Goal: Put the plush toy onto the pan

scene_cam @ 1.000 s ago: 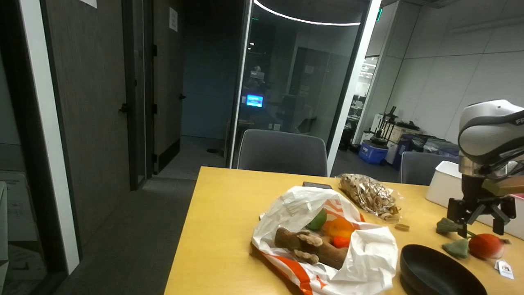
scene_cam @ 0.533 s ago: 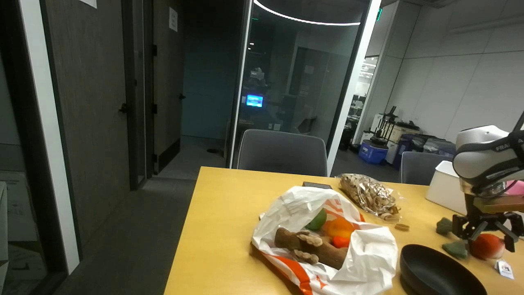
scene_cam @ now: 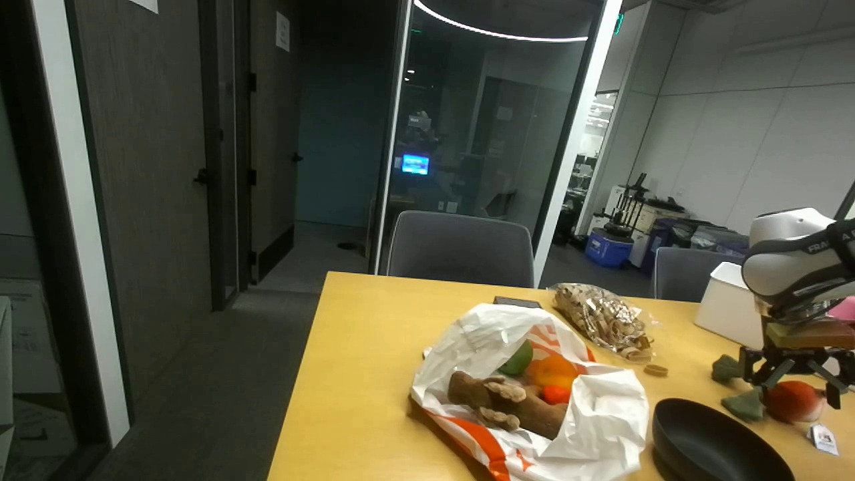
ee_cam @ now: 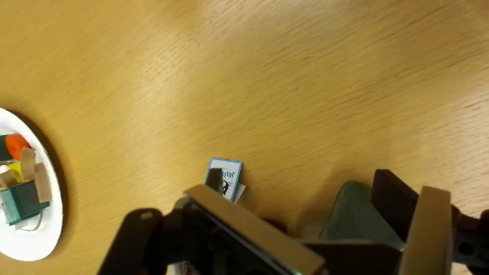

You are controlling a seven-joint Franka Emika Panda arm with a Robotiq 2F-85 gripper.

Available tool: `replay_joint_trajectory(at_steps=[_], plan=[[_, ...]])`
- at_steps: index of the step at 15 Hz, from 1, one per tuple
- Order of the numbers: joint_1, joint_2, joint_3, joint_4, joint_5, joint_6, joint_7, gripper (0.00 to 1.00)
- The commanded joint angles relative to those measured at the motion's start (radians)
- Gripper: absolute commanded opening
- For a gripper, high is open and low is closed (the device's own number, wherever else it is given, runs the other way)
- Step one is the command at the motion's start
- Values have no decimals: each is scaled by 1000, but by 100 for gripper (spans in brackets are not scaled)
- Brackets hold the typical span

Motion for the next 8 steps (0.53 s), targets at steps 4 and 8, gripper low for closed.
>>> replay_joint_trajectory(at_steps=[4,8], plan=[[-24,24,-19,56,33,15,-2,100],[-49,101,-39,133,26,83,-3,100]])
